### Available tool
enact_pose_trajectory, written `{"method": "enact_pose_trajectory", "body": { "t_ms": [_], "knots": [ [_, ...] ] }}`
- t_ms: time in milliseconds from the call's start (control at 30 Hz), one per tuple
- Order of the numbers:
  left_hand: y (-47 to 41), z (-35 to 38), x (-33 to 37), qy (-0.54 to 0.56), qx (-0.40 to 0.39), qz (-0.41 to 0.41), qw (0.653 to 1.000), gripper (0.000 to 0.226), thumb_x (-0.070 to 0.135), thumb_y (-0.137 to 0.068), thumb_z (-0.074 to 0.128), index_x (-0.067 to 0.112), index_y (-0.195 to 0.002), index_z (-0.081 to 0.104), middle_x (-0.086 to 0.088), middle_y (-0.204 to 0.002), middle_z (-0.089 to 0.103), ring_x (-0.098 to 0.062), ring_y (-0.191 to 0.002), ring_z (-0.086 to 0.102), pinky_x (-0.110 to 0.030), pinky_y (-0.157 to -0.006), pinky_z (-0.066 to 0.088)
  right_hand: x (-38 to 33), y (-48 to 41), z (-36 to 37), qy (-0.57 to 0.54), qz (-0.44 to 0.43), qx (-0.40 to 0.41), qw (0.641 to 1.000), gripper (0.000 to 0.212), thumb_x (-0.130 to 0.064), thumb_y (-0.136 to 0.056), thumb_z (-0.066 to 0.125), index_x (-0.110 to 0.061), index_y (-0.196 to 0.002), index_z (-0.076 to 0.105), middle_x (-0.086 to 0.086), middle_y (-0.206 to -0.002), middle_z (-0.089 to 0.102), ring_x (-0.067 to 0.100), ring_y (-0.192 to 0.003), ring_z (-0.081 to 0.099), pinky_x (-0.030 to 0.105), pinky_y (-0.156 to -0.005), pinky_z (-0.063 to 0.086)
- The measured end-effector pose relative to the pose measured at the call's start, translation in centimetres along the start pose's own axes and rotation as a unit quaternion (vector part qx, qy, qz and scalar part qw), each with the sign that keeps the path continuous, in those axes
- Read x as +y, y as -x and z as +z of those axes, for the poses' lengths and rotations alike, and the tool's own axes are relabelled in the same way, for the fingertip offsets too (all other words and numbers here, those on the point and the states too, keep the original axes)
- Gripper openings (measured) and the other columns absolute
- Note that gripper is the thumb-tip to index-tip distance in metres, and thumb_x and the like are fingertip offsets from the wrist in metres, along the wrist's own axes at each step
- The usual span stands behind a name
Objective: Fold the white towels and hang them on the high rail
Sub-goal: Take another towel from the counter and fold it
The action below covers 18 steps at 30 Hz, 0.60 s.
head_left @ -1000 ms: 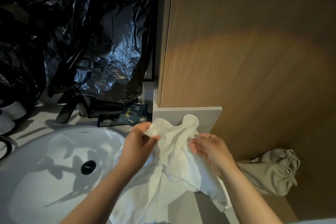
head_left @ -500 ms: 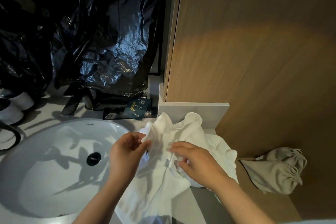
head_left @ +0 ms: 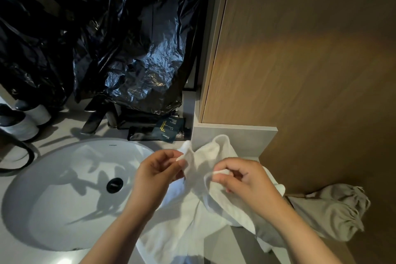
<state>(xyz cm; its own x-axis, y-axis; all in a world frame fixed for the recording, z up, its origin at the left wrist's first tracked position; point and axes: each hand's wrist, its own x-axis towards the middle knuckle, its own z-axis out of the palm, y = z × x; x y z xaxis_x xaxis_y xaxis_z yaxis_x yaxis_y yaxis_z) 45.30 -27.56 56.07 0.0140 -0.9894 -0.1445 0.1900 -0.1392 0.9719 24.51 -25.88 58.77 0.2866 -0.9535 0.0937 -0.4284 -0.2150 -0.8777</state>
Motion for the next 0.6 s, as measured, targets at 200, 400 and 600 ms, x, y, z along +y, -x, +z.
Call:
{"method": "enact_pose_trajectory", "body": {
  "t_ms": [200,400,600],
  "knots": [
    [0.9,1.8,2.1,0.032,-0.106,-0.002,0.994,0.016,0.002,-0.088,0.061,-0.001,-0.102,0.068,-0.020,-0.092,0.074,-0.031,-0.085,0.072,-0.030,-0.076,0.059,-1.9,-0.2,0.1,-0.030,-0.013,0.069,0.997,0.016,-0.038,-0.080,0.072,-0.022,-0.075,0.071,-0.019,-0.062,0.059,0.001,-0.055,0.049,0.009,-0.058,0.035],
    [1.8,2.0,2.1,0.023,-0.102,-0.004,0.995,0.015,-0.003,-0.090,0.058,-0.008,-0.101,0.066,-0.024,-0.089,0.073,-0.029,-0.079,0.072,-0.024,-0.069,0.057,-1.4,-0.3,0.3,0.039,-0.008,0.073,0.997,0.023,-0.055,-0.077,0.067,-0.033,-0.081,0.071,-0.016,-0.069,0.061,0.007,-0.054,0.044,0.015,-0.057,0.036],
    [2.0,1.8,2.2,-0.037,-0.111,0.023,0.993,0.015,0.000,-0.090,0.060,0.005,-0.098,0.072,-0.010,-0.089,0.076,-0.024,-0.085,0.073,-0.024,-0.075,0.057,-1.7,-0.2,0.3,0.063,0.000,0.078,0.995,0.018,-0.052,-0.080,0.069,-0.035,-0.074,0.069,-0.015,-0.068,0.061,0.014,-0.056,0.047,0.019,-0.057,0.039]
  ]
}}
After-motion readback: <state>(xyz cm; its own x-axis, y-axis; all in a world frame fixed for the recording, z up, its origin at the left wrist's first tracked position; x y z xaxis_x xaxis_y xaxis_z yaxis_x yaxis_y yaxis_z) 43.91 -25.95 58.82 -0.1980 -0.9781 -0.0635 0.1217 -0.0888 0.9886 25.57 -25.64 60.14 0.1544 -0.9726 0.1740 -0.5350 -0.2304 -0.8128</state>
